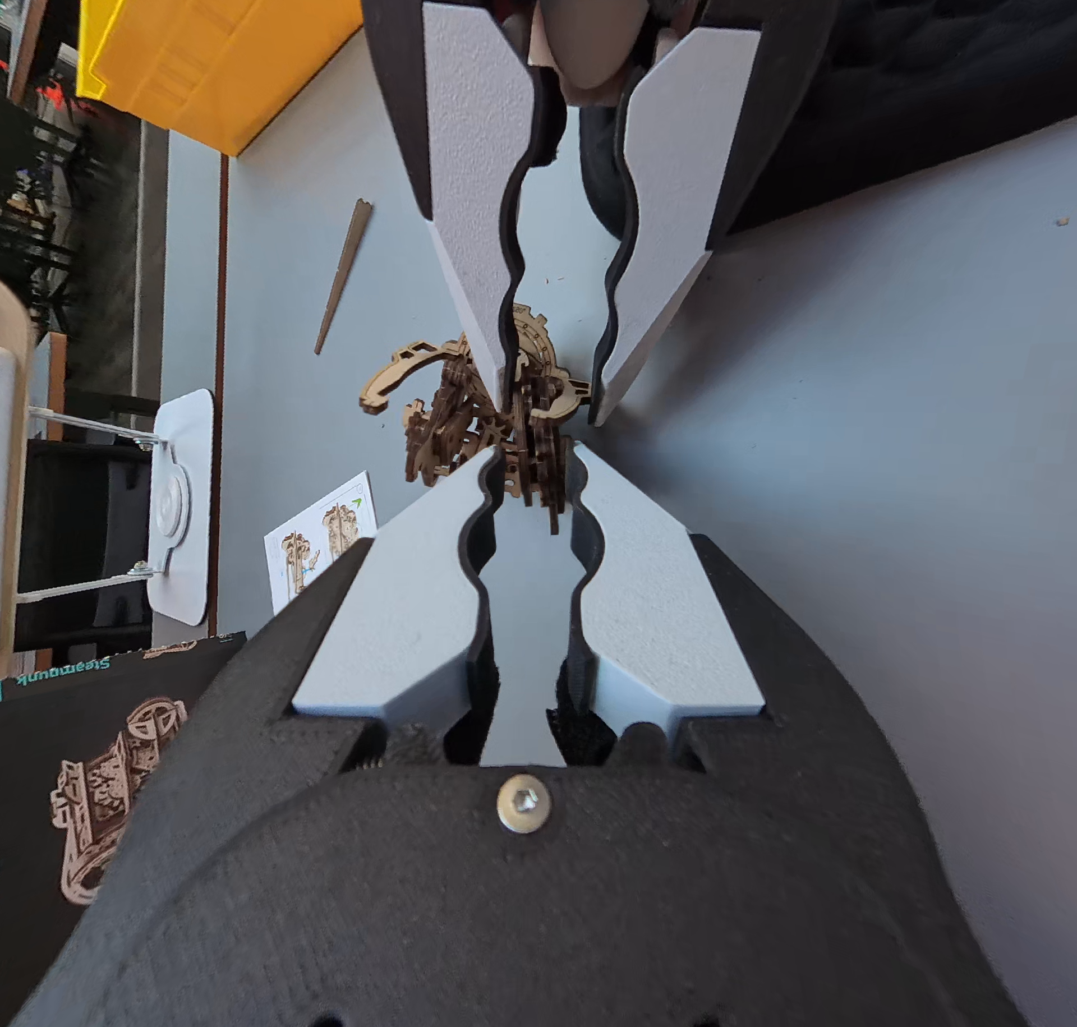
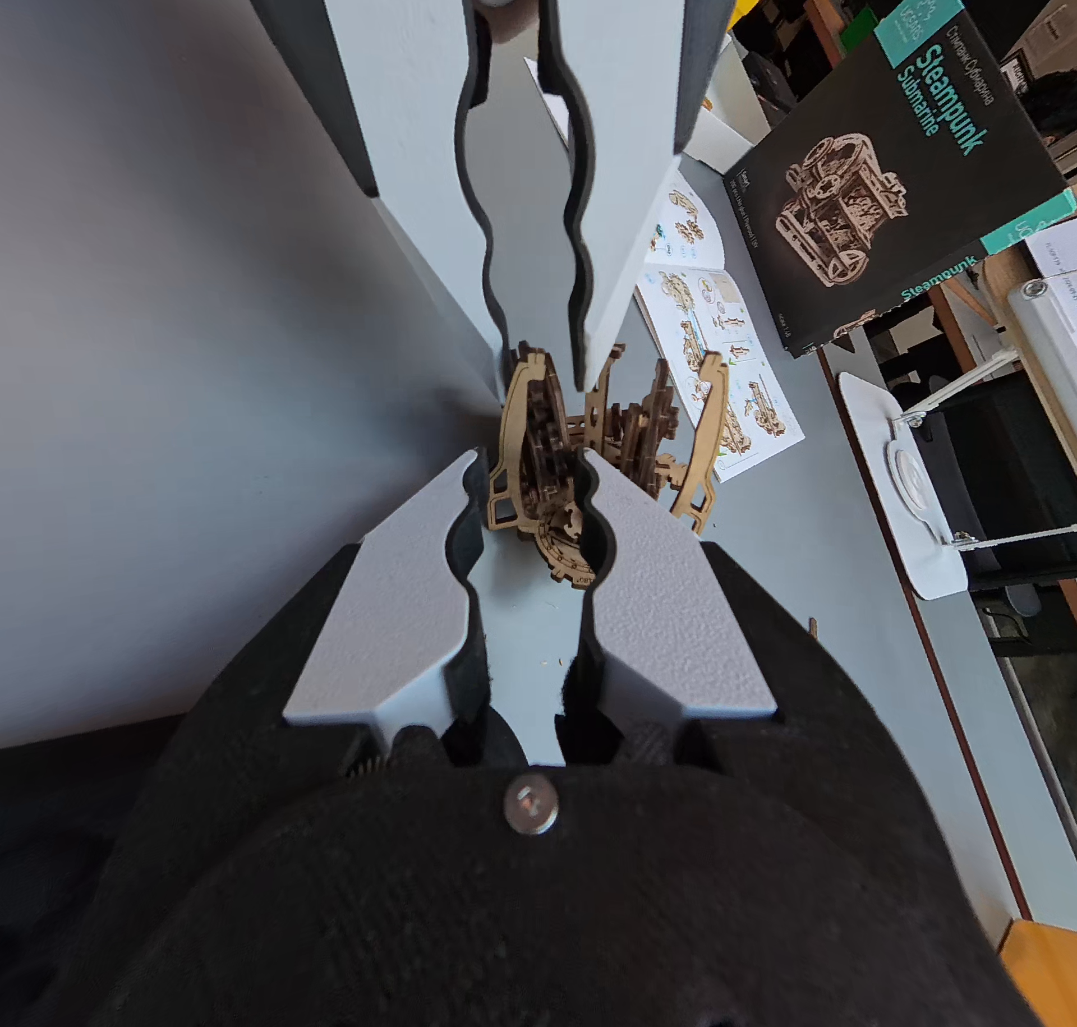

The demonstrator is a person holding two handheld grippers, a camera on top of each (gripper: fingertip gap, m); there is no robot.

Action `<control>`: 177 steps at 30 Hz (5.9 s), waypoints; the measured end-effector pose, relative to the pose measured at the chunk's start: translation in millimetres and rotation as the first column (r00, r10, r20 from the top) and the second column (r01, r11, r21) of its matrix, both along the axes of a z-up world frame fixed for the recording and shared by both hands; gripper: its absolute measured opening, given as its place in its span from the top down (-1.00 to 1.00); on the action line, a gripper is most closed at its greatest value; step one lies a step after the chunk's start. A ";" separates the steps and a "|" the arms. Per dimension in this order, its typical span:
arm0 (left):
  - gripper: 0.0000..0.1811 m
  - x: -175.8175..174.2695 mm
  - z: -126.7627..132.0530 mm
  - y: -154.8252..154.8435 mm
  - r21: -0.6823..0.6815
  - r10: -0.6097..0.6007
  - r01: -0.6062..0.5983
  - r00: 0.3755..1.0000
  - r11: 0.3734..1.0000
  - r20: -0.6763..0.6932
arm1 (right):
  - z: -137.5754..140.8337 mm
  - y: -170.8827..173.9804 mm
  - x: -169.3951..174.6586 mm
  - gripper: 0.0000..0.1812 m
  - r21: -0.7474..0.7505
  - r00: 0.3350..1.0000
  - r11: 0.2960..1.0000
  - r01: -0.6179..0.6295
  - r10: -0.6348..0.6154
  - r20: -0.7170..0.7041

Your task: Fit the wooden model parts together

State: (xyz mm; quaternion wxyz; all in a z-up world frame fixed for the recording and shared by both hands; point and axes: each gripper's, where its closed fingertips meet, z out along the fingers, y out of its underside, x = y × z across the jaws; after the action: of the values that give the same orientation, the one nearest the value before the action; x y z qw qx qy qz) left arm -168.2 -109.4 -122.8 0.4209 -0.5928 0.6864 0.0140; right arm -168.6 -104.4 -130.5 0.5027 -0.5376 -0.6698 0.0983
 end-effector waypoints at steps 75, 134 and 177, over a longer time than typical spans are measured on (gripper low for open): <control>0.88 1.0 -9.8 22.3 0.024 -0.025 0.035 0.936 0.999 -0.351 | 4.0 14.1 22.0 0.58 -0.016 0.998 0.999 0.052 -0.053 -0.024; 0.83 -23.6 20.1 55.4 -0.632 0.460 -0.199 0.843 0.749 0.280 | 27.9 34.9 -2.3 0.02 0.250 0.994 0.963 0.097 -0.084 -0.064; 0.83 -11.8 146.9 35.5 -0.629 0.138 0.348 0.794 0.695 0.592 | 280.9 50.4 69.3 1.00 0.049 0.667 0.934 -0.355 0.289 -0.687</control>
State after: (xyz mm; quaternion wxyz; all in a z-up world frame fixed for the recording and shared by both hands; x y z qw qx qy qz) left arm -180.0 -73.9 24.1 0.3527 -0.6380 0.5024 -0.4649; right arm -99.3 -54.0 150.3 0.6636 -0.3582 -0.5162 0.4059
